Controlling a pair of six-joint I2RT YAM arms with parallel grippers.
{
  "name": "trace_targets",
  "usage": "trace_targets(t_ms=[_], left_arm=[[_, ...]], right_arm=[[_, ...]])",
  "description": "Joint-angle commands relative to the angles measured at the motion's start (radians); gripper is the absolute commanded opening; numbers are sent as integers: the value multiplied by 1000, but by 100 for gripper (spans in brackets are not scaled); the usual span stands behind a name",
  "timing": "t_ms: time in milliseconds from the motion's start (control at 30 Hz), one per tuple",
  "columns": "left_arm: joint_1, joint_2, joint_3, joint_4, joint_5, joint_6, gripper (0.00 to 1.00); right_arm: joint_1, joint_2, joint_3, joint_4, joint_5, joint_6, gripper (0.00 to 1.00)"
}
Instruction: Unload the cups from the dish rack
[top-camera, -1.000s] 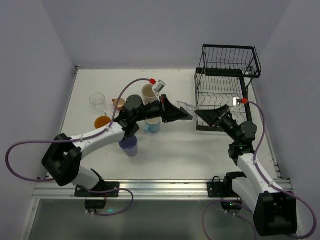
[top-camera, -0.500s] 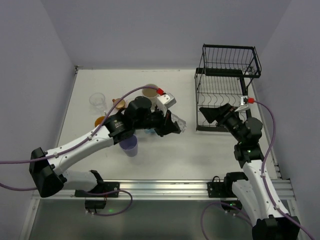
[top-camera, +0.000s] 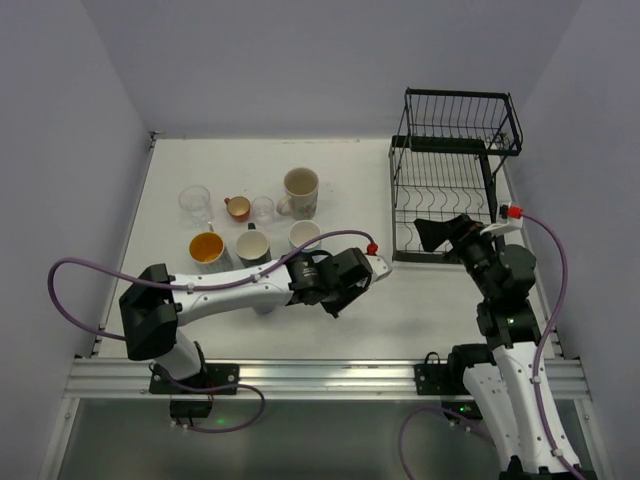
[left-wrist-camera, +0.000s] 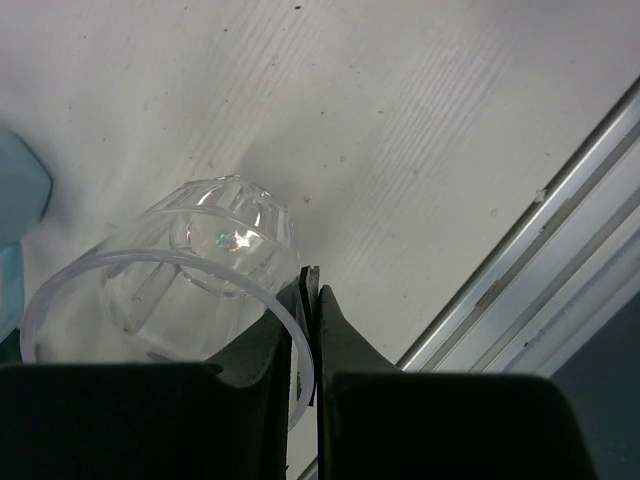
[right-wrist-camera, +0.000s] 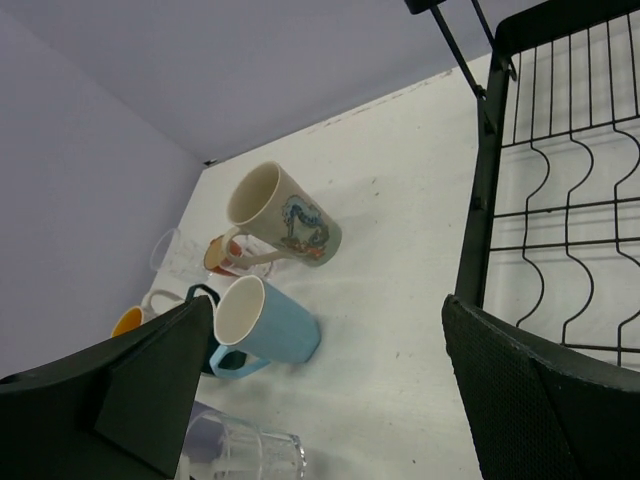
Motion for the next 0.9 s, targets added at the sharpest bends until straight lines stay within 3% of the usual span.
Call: trace_targets(t_ms=[0,400,500,867], left_arm=[[-12,8,15,-31,-103,10,0],[-18,66,-39,8,-126,-4,0],[-18,69,-51,12,-126,-8,6],[-16,46,-71,22,-156,-27,52]], right_arm=[[-4,-40,33,-42,85,-41,99],[-4,-68,9,-54,121,-53,99],[-4,-71,7,-54,122,-53,99],[-4,-74,13,-60,127,-58,99]])
